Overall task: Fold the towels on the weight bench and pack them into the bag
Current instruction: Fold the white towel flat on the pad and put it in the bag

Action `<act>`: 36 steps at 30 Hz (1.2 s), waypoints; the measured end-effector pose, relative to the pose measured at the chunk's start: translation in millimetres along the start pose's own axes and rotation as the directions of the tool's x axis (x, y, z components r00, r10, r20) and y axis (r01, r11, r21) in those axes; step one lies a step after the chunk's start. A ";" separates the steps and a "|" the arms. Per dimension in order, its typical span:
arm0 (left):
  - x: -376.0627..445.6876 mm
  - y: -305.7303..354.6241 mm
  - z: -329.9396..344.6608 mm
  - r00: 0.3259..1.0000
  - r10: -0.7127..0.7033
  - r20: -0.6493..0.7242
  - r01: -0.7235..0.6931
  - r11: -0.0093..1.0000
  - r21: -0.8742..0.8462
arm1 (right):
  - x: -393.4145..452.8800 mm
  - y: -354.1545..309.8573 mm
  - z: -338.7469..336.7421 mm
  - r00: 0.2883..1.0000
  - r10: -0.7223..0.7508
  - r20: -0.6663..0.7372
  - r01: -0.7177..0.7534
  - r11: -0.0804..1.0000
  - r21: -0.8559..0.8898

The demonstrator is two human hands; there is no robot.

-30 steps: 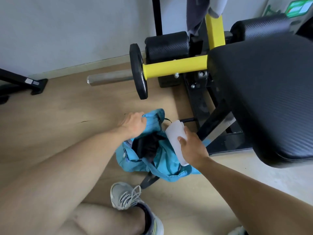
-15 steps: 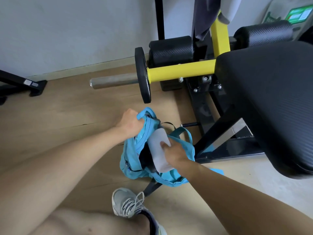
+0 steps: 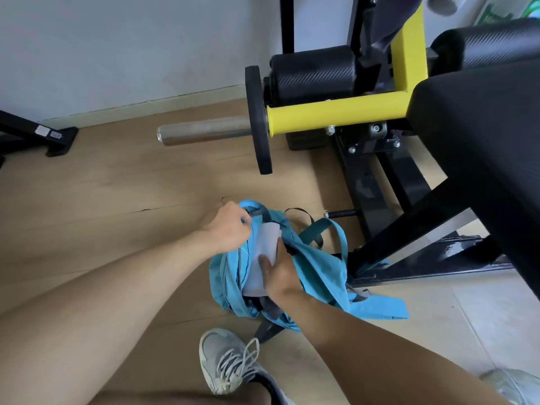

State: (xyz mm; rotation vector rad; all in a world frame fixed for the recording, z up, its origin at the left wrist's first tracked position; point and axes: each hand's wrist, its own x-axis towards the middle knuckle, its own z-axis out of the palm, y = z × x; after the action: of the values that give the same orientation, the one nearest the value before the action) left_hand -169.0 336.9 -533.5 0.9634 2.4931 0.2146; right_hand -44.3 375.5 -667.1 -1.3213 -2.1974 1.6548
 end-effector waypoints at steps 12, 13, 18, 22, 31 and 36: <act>13.7 -31.1 -2.8 0.986 -0.005 -0.167 0.053 0.957 0.284 | -3.2 15.3 18.5 0.995 -0.054 0.078 0.070 0.973 -0.222; 13.8 -28.8 -2.7 0.984 0.021 -0.177 0.031 0.957 0.287 | -2.0 15.0 20.2 0.997 -0.038 0.074 0.051 0.982 -0.184; 13.5 -24.1 -2.3 0.987 0.038 -0.156 0.000 0.972 0.235 | 0.5 16.4 25.9 0.997 0.021 0.075 -0.004 0.975 -0.221; 16.2 -21.6 -2.8 0.988 0.016 -0.152 0.004 0.992 0.128 | -4.9 17.6 13.4 0.998 -0.067 -0.015 0.058 0.940 -0.336; 7.7 -0.7 -2.6 0.988 0.012 -0.153 -0.009 1.000 0.026 | -13.7 58.6 -76.4 0.926 -0.117 -0.360 -0.103 0.838 -0.537; 3.3 7.2 -9.7 0.984 -0.044 -0.173 0.037 0.998 -0.043 | -21.4 79.1 -87.1 0.905 0.331 -0.269 -0.413 0.837 -0.360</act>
State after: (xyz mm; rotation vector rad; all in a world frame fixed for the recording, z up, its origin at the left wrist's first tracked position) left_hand -171.4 344.7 -524.0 0.9125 2.6530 0.3480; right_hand 60.9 428.7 -687.6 -2.0410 -2.3565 1.1030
